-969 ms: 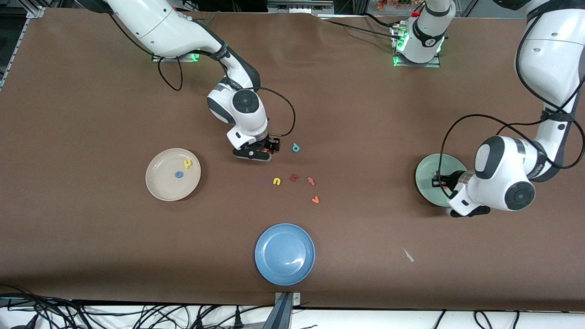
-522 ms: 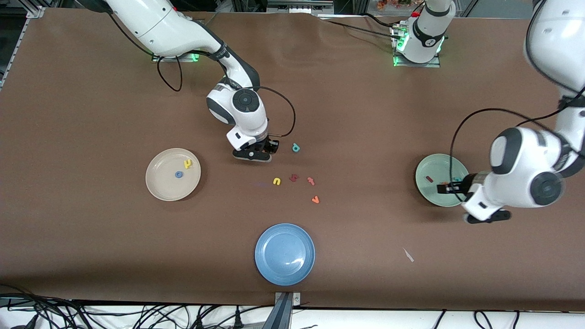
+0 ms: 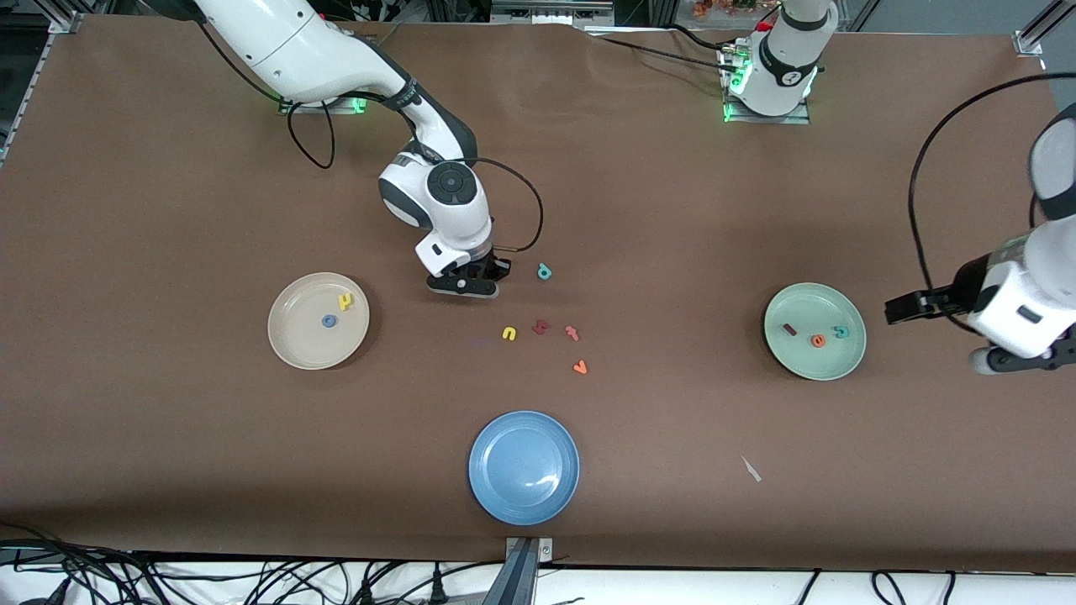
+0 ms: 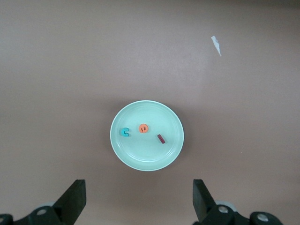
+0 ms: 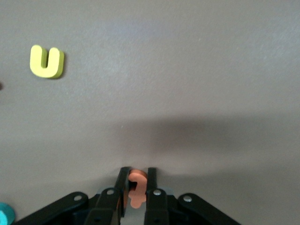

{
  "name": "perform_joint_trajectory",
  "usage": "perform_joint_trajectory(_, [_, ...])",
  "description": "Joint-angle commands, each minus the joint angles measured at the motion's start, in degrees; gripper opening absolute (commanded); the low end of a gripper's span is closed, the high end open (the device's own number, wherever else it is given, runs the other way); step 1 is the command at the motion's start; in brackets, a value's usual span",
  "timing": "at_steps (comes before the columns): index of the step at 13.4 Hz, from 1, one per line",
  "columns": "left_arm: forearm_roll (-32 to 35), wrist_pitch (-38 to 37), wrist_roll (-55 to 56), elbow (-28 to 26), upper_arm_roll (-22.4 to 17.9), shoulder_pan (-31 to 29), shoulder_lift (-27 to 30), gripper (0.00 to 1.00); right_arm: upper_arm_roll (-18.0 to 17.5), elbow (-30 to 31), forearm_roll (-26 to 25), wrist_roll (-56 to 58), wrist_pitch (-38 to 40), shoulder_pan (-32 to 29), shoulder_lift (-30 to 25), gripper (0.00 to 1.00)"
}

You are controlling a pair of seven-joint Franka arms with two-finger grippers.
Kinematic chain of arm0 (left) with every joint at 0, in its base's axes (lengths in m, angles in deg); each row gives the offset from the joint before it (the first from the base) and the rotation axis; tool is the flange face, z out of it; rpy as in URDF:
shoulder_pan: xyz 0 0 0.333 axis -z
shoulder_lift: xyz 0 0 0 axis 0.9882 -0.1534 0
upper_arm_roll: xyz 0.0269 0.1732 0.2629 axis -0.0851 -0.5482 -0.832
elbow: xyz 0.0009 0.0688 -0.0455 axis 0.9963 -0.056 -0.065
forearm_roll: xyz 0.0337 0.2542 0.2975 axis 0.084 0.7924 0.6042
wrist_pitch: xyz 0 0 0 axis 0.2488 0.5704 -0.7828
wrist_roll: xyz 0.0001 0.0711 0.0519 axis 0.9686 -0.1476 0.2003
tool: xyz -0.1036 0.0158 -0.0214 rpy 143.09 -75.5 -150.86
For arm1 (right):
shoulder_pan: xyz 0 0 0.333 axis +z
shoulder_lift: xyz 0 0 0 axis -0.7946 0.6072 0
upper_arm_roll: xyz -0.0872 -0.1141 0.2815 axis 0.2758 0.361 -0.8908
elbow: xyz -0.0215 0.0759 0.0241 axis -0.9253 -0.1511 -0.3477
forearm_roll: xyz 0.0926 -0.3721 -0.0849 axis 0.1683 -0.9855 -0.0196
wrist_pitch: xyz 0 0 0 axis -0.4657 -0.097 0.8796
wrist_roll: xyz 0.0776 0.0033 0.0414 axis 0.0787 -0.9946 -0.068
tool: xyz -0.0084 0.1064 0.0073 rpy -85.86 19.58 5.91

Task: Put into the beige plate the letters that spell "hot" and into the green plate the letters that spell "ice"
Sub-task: 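Carry the orange 7 to the beige plate and open the right gripper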

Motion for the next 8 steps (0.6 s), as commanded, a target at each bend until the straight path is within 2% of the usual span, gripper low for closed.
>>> perform_joint_trajectory(1, [0.7, -2.1, -2.4, 3.6, 0.3, 0.6, -1.5, 1.00, 0.3, 0.0, -0.1, 5.2, 4.9, -2.2, -3.9, 0.13])
perform_joint_trajectory(3, [0.7, -3.9, -5.5, 5.0, 0.4, 0.6, -1.4, 1.00, 0.2, 0.5, 1.3, 12.4, 8.9, -5.8, -6.9, 0.13])
perform_joint_trajectory(7, [0.0, -4.1, -9.2, 7.4, 0.6, 0.5, -0.8, 1.00, 0.4, 0.4, 9.4, 38.3, 18.3, -13.9, -13.9, 0.14])
perform_joint_trajectory(8, [-2.2, -4.0, -9.2, 7.3, 0.3, 0.5, -0.9, 1.00, 1.6, 0.3, 9.8, 44.4, 19.9, -15.7, -15.1, 0.14])
